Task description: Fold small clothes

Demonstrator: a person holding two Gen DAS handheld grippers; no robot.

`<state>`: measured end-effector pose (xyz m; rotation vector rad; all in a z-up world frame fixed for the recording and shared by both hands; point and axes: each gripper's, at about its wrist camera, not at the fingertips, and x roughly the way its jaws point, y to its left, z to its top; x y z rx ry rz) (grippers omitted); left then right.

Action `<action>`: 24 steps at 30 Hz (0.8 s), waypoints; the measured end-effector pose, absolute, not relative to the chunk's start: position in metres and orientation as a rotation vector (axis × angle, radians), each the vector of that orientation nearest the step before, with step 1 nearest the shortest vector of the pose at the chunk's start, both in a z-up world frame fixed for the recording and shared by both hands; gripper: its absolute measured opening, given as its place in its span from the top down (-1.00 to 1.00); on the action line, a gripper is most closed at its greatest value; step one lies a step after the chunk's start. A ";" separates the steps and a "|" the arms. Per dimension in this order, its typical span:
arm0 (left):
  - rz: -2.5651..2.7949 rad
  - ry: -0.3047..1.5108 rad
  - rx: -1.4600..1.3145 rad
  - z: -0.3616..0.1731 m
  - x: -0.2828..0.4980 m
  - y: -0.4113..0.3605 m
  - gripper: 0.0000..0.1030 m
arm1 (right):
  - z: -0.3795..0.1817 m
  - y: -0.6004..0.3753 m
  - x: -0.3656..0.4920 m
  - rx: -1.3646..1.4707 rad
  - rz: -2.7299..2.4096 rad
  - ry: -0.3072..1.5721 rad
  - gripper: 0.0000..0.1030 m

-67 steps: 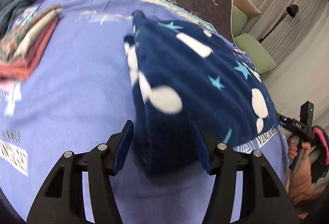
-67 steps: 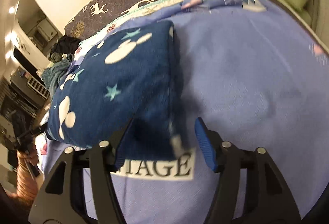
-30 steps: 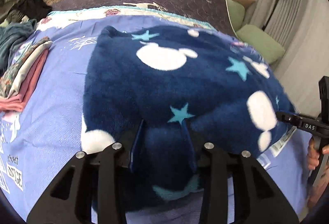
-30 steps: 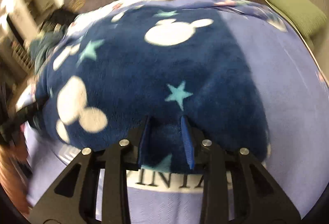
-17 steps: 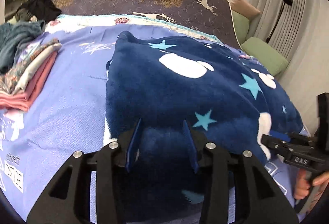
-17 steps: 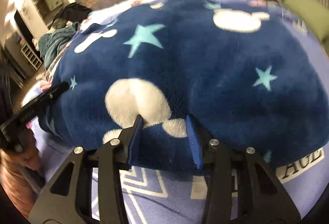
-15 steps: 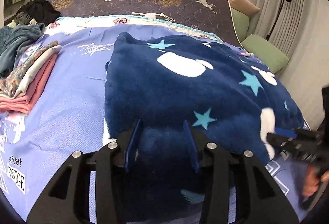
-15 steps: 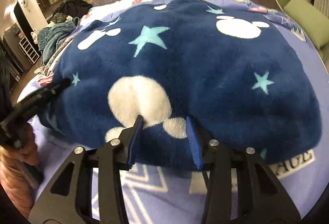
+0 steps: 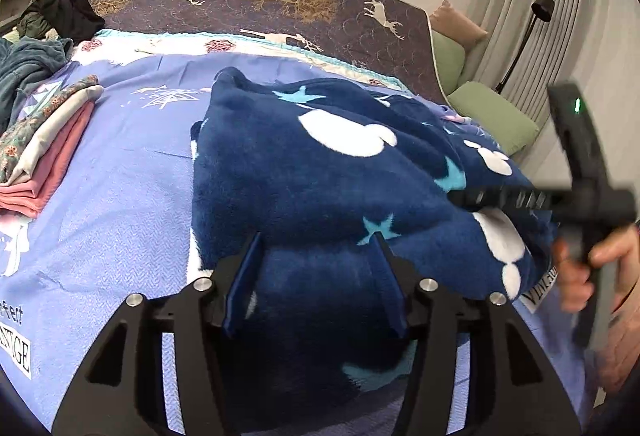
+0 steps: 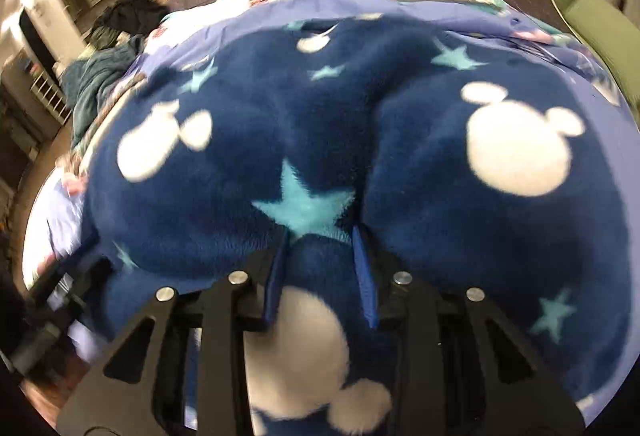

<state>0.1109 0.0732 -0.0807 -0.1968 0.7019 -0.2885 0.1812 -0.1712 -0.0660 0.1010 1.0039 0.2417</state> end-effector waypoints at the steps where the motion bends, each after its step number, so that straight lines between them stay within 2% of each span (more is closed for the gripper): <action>1: -0.293 0.702 -0.200 -0.081 0.112 0.074 -0.12 | -0.052 -0.170 0.184 0.097 0.248 0.981 0.36; 4: -0.298 0.696 -0.199 -0.081 0.111 0.074 -0.14 | -0.018 -0.152 0.205 0.005 0.226 0.855 0.35; 6: -0.301 0.695 -0.203 -0.081 0.110 0.074 -0.15 | -0.018 -0.143 0.236 0.012 0.220 0.857 0.24; 8: -0.308 0.693 -0.215 -0.081 0.110 0.075 -0.15 | -0.042 -0.142 0.267 0.024 0.172 0.943 0.22; 9: -0.314 0.691 -0.222 -0.082 0.109 0.076 -0.15 | -0.078 -0.142 0.292 0.018 0.137 1.062 0.21; 10: -0.315 0.690 -0.228 -0.081 0.109 0.077 -0.15 | -0.097 -0.141 0.302 0.009 0.156 1.061 0.19; 15: -0.324 0.690 -0.249 -0.082 0.110 0.081 -0.16 | -0.071 -0.127 0.302 -0.075 0.132 1.052 0.18; 18: -0.329 0.686 -0.255 -0.081 0.109 0.082 -0.16 | -0.038 -0.124 0.301 -0.022 0.182 0.955 0.18; 20: -0.330 0.686 -0.257 -0.082 0.109 0.082 -0.16 | -0.024 -0.119 0.309 -0.033 0.160 0.891 0.06; 22: -0.331 0.685 -0.258 -0.082 0.109 0.083 -0.16 | -0.045 -0.118 0.340 -0.039 0.127 0.950 -0.01; 24: -0.338 0.682 -0.262 -0.082 0.109 0.083 -0.16 | -0.095 -0.123 0.369 -0.029 0.122 1.069 -0.04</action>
